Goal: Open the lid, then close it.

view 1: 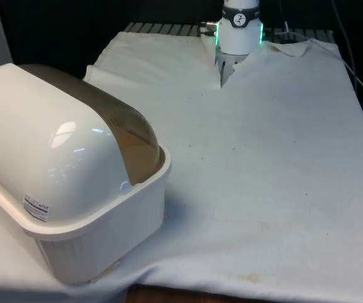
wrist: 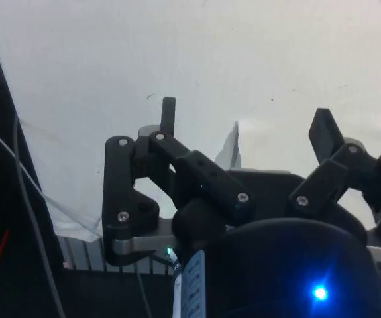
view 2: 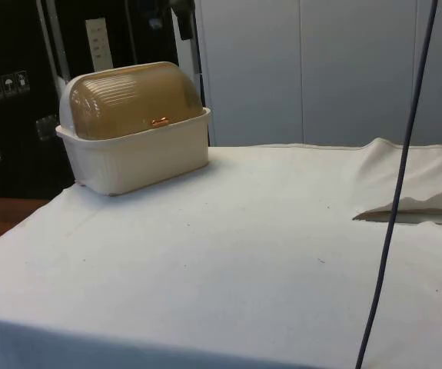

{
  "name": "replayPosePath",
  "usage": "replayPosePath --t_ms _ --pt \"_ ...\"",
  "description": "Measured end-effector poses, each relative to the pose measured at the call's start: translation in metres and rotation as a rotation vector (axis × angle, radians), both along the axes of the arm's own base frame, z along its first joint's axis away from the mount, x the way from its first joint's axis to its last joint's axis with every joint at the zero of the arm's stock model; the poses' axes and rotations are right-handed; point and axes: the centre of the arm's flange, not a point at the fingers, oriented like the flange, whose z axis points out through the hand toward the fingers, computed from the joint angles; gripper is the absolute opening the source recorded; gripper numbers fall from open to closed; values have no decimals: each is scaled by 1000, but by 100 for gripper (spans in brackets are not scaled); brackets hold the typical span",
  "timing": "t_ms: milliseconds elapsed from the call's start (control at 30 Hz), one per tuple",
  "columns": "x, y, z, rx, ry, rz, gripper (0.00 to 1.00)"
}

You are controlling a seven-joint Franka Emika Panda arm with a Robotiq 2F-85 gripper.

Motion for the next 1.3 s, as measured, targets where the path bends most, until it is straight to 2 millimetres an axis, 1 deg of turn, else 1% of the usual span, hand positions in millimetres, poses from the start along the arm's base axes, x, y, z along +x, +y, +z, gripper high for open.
replayPosePath --t_ms 33,67,167,233,267,300,333,500,533,567,1000,1100,1233,1300 --pt "0 -1 -1 0 1 -2 94" --pt "0 -1 -1 0 2 -2 86" --pt "0 -2 -2 0 3 -3 68" --pt "0 -2 -2 0 3 -4 57" --pt "0 -2 -2 0 3 -4 57" --pt "0 -2 -2 0 3 -4 52" --pt "0 -2 -2 0 4 -4 41" --pt "0 -3 -2 0 4 -5 14" --pt "0 -3 -2 0 4 -5 7" --pt "0 -3 -2 0 4 -5 1" --pt "0 -8 1 -1 -1 -5 0" --pt "0 -12 2 -9 -5 -9 0" --pt "0 -17 1 -13 -10 -16 0" --pt "2 -18 -4 -16 -19 -26 0"
